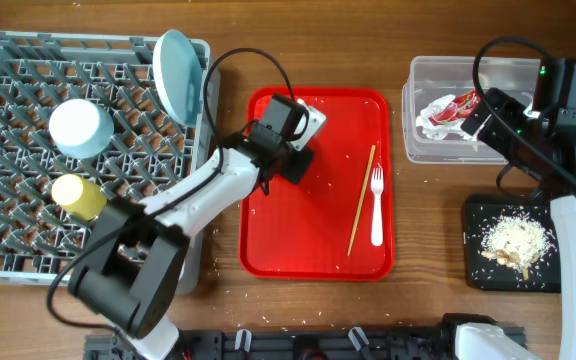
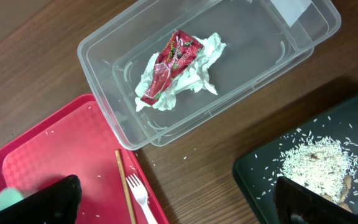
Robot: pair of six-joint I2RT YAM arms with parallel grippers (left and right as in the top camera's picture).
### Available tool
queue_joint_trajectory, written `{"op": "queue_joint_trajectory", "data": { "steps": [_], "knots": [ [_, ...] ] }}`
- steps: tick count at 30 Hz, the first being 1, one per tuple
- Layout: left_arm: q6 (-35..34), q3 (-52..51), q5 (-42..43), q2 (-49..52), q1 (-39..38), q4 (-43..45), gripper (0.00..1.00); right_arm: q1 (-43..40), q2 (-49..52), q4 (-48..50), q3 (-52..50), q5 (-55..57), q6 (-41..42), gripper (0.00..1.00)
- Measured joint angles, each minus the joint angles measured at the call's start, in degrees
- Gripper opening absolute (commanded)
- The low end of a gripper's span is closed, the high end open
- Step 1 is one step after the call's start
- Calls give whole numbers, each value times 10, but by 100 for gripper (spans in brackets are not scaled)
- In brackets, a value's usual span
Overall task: Sort waste into correct bins and load items into the dishwasher rack
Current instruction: 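Grasp the green cup rim with the left gripper, then carry the green cup with the left gripper and lay it in the rack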
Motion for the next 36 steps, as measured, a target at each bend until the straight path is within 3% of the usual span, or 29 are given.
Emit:
{"op": "queue_joint_trajectory", "data": {
  "steps": [10,16,19,23,26,31,36],
  "knots": [
    [-93,-1,58,-178,0,-238,4,0,0,0,0,0,0,100],
    [-172,-1,73,-297,21,-313,4,0,0,0,0,0,0,100],
    [-202,-1,83,-375,111,-329,4,0,0,0,0,0,0,100],
    [-215,-1,171,-431,280,-329,4,0,0,0,0,0,0,100],
    [-219,-3,278,-420,423,-294,4,0,0,0,0,0,0,100],
    [-235,-3,460,-371,611,-119,4,0,0,0,-2,0,0,100],
    [-245,-3,512,-297,731,-61,4,0,0,0,-2,0,0,100]
  ]
}}
